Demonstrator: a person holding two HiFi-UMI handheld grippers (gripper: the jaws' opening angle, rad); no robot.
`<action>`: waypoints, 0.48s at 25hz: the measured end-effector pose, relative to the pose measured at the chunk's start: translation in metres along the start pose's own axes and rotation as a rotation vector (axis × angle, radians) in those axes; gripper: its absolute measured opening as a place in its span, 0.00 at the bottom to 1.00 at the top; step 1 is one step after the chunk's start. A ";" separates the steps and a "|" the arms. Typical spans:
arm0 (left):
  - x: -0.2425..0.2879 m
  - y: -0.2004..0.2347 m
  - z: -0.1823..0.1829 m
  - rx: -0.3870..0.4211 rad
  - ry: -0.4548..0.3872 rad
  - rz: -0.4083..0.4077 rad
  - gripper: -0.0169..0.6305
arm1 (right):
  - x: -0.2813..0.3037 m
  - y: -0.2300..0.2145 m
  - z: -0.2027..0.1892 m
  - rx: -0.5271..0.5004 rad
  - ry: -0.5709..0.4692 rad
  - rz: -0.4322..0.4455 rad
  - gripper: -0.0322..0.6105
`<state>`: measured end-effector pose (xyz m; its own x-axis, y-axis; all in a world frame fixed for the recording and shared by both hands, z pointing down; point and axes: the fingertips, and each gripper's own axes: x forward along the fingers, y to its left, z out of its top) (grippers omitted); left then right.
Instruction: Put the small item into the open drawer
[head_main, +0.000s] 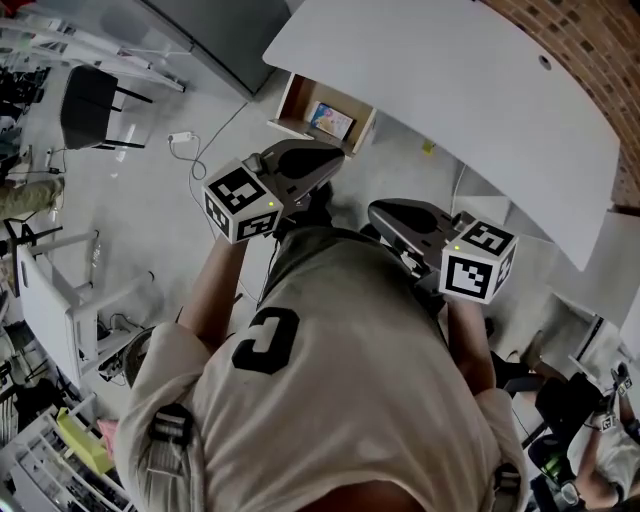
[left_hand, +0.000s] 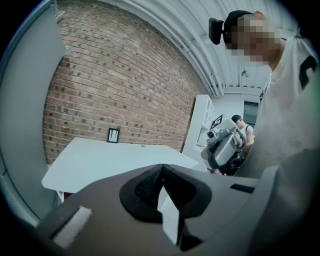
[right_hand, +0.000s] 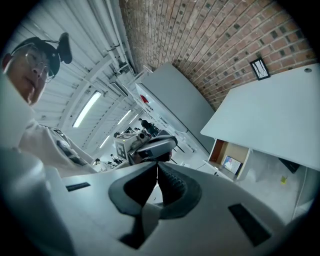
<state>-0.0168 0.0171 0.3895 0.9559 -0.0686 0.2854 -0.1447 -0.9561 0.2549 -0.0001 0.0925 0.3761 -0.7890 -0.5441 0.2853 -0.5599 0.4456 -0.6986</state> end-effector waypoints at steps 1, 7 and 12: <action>0.000 -0.004 -0.003 -0.005 0.003 0.012 0.03 | -0.002 0.001 -0.004 0.004 0.009 0.013 0.06; -0.012 -0.018 -0.019 -0.041 0.024 0.068 0.03 | -0.001 0.008 -0.016 0.019 0.046 0.073 0.06; -0.027 -0.016 -0.023 -0.039 0.021 0.078 0.03 | 0.009 0.017 -0.018 0.006 0.054 0.074 0.06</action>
<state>-0.0466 0.0411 0.3988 0.9357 -0.1364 0.3252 -0.2292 -0.9361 0.2667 -0.0215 0.1081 0.3785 -0.8410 -0.4703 0.2674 -0.4977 0.4789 -0.7231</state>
